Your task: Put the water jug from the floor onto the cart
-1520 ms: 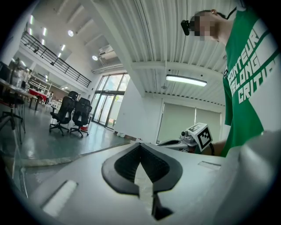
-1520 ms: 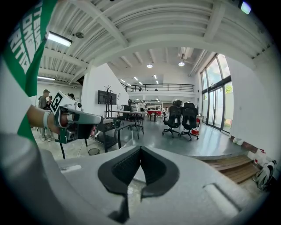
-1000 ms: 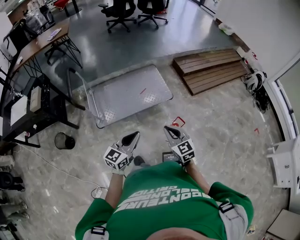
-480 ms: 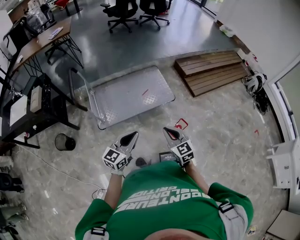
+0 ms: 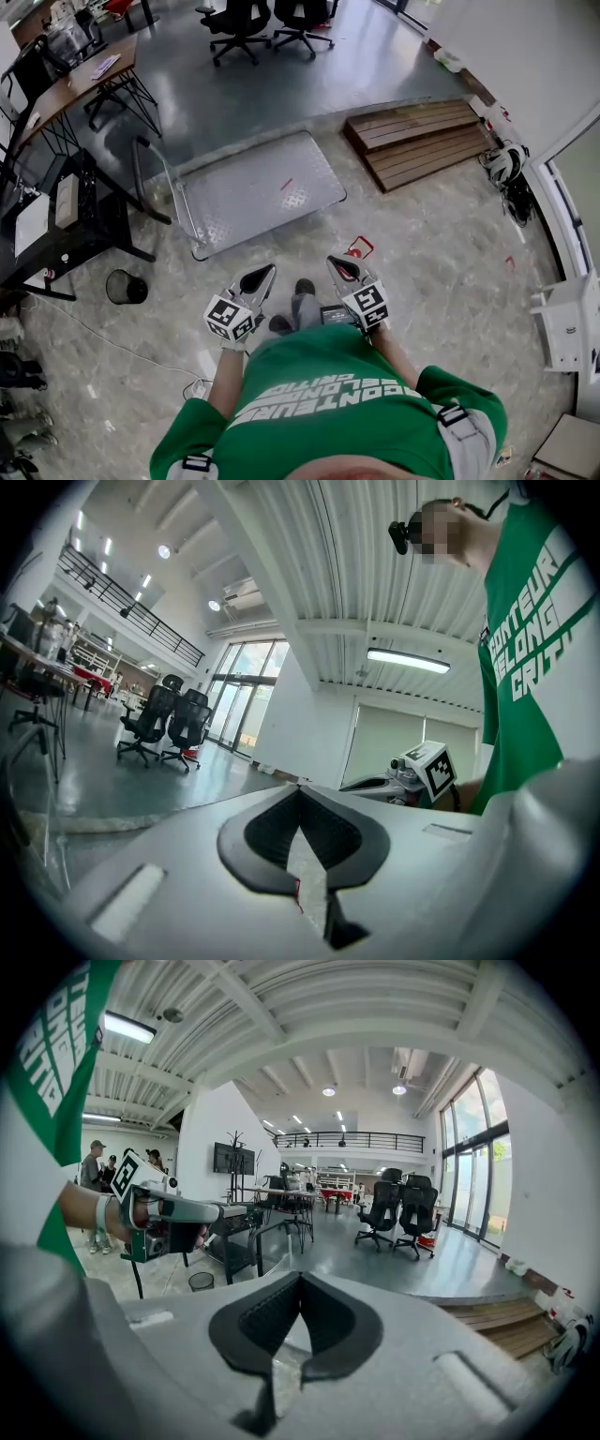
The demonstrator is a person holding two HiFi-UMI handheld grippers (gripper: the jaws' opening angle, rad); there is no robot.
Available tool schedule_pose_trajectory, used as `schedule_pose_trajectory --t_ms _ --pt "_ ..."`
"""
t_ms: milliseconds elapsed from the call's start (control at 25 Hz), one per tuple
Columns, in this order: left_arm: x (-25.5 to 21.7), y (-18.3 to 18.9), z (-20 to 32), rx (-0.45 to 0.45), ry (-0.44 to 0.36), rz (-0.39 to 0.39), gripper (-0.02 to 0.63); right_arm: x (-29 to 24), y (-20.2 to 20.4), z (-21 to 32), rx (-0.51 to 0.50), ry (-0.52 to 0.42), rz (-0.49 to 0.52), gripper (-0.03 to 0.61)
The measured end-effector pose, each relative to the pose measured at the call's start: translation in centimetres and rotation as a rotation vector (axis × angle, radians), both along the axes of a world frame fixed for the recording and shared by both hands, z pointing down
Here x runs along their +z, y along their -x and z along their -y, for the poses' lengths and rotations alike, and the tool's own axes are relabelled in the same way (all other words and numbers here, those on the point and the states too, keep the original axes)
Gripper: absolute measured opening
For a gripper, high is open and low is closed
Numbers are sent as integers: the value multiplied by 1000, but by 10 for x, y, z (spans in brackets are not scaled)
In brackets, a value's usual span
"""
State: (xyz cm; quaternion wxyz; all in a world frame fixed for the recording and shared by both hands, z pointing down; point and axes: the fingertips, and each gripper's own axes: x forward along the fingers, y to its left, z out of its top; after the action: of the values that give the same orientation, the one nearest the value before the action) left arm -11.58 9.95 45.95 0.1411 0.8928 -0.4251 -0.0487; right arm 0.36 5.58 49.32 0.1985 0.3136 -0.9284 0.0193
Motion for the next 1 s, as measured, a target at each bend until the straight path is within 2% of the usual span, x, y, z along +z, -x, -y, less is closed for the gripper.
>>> schedule_pose_trajectory --t_ms 440,1000 --pt "6 0 20 16 0 23 10 12 -5 21 27 6 15 -6" --pt "13 -15 58 94 23 37 11 21 -28 52 107 30 11 -8"
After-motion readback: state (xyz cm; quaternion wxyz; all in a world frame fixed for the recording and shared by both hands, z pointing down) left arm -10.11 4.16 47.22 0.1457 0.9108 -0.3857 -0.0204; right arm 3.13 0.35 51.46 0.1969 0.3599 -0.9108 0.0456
